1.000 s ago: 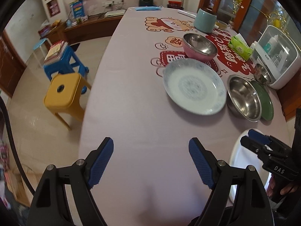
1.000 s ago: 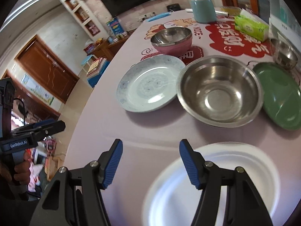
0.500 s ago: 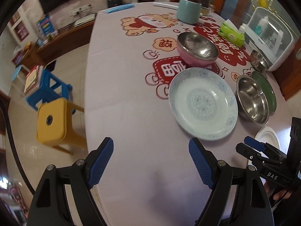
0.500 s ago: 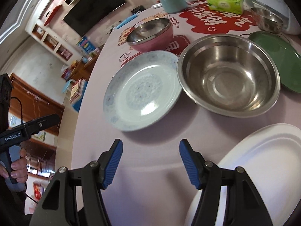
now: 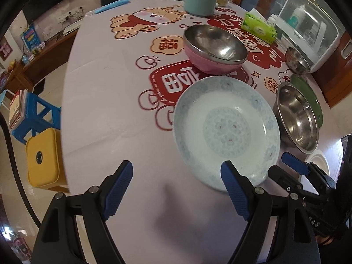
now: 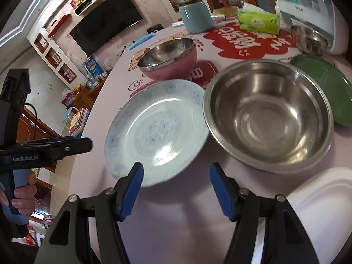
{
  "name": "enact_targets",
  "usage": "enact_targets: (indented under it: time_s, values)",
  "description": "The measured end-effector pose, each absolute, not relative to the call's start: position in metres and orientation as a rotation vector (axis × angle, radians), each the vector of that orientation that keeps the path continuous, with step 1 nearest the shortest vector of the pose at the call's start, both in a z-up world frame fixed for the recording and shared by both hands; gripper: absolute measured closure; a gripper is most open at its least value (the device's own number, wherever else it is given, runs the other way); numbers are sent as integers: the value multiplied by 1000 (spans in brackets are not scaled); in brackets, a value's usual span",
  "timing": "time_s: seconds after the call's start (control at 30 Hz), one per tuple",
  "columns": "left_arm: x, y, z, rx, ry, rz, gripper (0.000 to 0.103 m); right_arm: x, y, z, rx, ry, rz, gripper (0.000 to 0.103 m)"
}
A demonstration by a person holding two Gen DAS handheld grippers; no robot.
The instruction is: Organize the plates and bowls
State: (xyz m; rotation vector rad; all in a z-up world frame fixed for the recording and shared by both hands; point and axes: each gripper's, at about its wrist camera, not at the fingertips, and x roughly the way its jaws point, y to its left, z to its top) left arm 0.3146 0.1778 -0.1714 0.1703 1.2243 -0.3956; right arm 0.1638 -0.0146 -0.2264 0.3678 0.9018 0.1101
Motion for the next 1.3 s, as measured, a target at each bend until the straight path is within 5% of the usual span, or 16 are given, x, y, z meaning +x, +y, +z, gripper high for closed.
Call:
enact_targets:
  time_s: [0.37, 0.8, 1.3]
  values:
    - [336, 166, -213, 137, 1224, -405, 22, 177, -9, -244, 323, 872, 44, 40]
    - [341, 157, -228, 122, 1171, -439, 35, 184, -7, -247, 275, 825, 27, 41]
    - [336, 153, -226, 78, 1138, -447, 63, 187, -18, -251, 326, 813, 16, 75]
